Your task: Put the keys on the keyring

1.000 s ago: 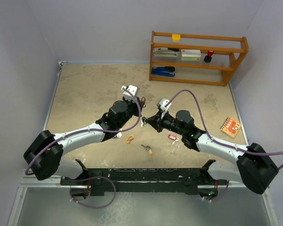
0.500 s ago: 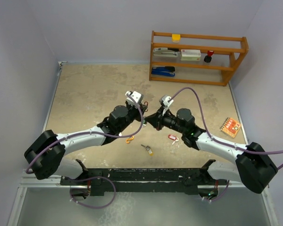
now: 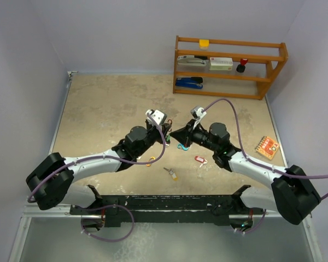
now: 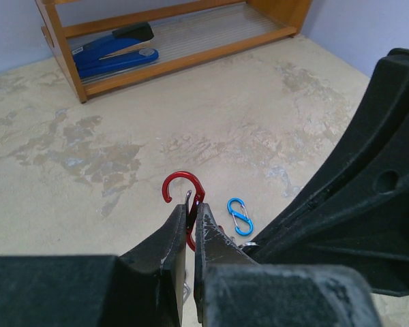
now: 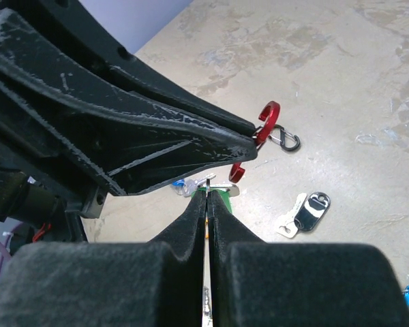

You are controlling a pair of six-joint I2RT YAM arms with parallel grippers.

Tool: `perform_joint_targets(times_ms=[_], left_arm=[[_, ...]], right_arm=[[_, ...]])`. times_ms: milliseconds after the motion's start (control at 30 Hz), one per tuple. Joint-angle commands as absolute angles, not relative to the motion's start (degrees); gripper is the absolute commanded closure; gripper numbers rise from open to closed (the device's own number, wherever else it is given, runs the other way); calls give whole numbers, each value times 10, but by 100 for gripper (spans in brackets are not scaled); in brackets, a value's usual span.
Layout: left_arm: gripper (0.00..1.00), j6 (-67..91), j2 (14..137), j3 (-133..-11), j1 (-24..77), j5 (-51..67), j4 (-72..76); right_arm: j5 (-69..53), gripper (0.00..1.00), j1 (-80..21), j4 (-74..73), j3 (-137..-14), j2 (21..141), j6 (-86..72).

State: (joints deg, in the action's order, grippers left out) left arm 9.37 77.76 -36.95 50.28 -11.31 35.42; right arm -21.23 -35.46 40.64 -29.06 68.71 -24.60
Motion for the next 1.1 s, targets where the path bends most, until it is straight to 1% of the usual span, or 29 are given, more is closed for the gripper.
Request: perform_joint_targets(times_ms=[0, 1067], left_arm=[[100, 72, 755, -365, 511, -115, 395], [100, 8, 735, -340, 540, -121, 405]], right_arm=[[-247, 100, -343, 445, -312, 694, -275], [-303, 100, -312, 447, -322, 715, -336]])
